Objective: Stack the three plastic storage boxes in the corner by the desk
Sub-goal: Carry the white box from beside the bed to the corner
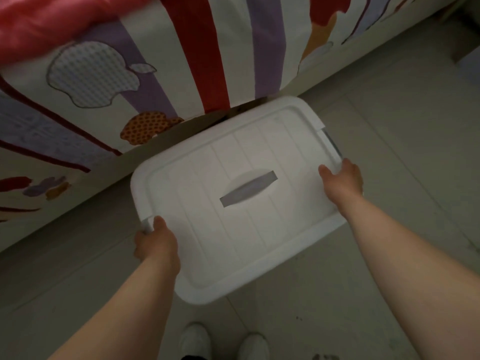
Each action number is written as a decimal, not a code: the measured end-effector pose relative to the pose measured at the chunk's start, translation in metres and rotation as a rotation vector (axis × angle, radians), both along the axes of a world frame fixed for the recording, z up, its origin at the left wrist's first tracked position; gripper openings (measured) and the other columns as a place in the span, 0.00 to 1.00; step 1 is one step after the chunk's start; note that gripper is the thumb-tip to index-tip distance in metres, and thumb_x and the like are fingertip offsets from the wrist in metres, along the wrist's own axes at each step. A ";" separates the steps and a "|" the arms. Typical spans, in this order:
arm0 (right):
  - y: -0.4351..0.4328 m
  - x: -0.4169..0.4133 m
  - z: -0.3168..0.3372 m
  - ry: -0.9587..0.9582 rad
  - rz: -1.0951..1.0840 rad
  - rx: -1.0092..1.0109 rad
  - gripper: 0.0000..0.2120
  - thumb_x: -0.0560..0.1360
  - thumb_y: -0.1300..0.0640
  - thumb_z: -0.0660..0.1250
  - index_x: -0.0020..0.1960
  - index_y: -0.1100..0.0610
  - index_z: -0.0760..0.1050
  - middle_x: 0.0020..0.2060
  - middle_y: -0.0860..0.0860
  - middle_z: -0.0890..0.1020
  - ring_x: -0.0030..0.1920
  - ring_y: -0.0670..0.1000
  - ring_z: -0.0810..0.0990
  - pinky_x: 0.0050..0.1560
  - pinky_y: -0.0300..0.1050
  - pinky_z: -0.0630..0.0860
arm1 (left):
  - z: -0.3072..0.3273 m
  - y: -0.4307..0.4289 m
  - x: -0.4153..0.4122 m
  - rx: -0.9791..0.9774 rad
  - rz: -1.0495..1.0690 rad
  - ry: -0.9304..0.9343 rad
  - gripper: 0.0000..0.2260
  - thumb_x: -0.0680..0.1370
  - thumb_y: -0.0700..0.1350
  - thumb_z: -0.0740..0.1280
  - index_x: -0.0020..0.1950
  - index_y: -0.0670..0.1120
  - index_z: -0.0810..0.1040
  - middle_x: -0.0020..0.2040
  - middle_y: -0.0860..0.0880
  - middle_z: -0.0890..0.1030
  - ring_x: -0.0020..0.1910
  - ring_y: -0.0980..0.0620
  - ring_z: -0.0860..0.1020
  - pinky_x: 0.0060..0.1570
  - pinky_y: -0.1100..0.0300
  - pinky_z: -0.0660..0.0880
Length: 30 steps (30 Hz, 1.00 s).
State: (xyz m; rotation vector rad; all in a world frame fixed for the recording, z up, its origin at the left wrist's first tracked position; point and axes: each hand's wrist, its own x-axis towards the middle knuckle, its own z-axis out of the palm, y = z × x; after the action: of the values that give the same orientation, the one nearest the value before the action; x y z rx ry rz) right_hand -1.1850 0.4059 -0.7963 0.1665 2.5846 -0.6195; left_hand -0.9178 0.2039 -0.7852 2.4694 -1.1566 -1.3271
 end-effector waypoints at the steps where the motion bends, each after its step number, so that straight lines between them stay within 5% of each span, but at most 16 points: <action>1: 0.000 -0.002 -0.003 0.022 0.016 0.047 0.37 0.76 0.42 0.62 0.77 0.59 0.55 0.76 0.59 0.59 0.76 0.60 0.58 0.75 0.53 0.55 | -0.006 0.000 0.001 -0.007 0.005 0.009 0.30 0.77 0.59 0.60 0.73 0.42 0.66 0.70 0.38 0.71 0.65 0.36 0.73 0.66 0.46 0.70; 7: 0.007 -0.023 -0.011 -0.047 0.031 0.163 0.43 0.71 0.36 0.66 0.77 0.54 0.54 0.74 0.60 0.62 0.74 0.64 0.60 0.73 0.58 0.57 | -0.034 -0.004 0.008 0.019 0.058 0.076 0.33 0.78 0.60 0.59 0.75 0.39 0.61 0.73 0.40 0.68 0.69 0.39 0.70 0.66 0.51 0.67; 12: 0.021 -0.032 -0.025 -0.085 0.014 0.052 0.47 0.65 0.32 0.70 0.76 0.48 0.55 0.72 0.58 0.67 0.71 0.63 0.67 0.71 0.61 0.63 | -0.043 -0.005 0.008 -0.022 0.062 0.080 0.34 0.78 0.61 0.59 0.75 0.38 0.62 0.73 0.39 0.68 0.69 0.39 0.71 0.66 0.51 0.67; 17: 0.032 -0.039 -0.043 -0.072 -0.093 -0.015 0.63 0.40 0.20 0.66 0.66 0.57 0.71 0.62 0.57 0.78 0.62 0.61 0.77 0.64 0.60 0.73 | -0.040 0.001 0.005 -0.046 0.010 0.048 0.34 0.79 0.61 0.56 0.75 0.37 0.61 0.73 0.38 0.67 0.70 0.38 0.69 0.66 0.52 0.66; 21: 0.039 -0.046 -0.062 -0.058 -0.117 -0.029 0.68 0.34 0.18 0.63 0.64 0.58 0.73 0.59 0.56 0.81 0.59 0.61 0.79 0.62 0.61 0.74 | -0.042 -0.001 0.007 -0.059 0.011 0.051 0.35 0.79 0.62 0.56 0.75 0.36 0.60 0.74 0.38 0.67 0.70 0.38 0.69 0.67 0.52 0.65; 30: 0.030 -0.023 -0.046 -0.035 -0.143 -0.027 0.58 0.40 0.22 0.68 0.62 0.56 0.75 0.58 0.56 0.81 0.59 0.61 0.79 0.62 0.61 0.73 | -0.031 -0.001 0.019 -0.058 0.035 0.033 0.34 0.80 0.61 0.55 0.75 0.36 0.61 0.74 0.37 0.66 0.71 0.38 0.68 0.68 0.52 0.64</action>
State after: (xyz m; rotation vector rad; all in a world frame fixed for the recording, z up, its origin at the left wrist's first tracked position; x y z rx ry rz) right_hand -1.2084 0.4357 -0.8419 0.3528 2.5452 -0.6955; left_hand -0.8992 0.2030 -0.8157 2.4068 -1.1232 -1.3019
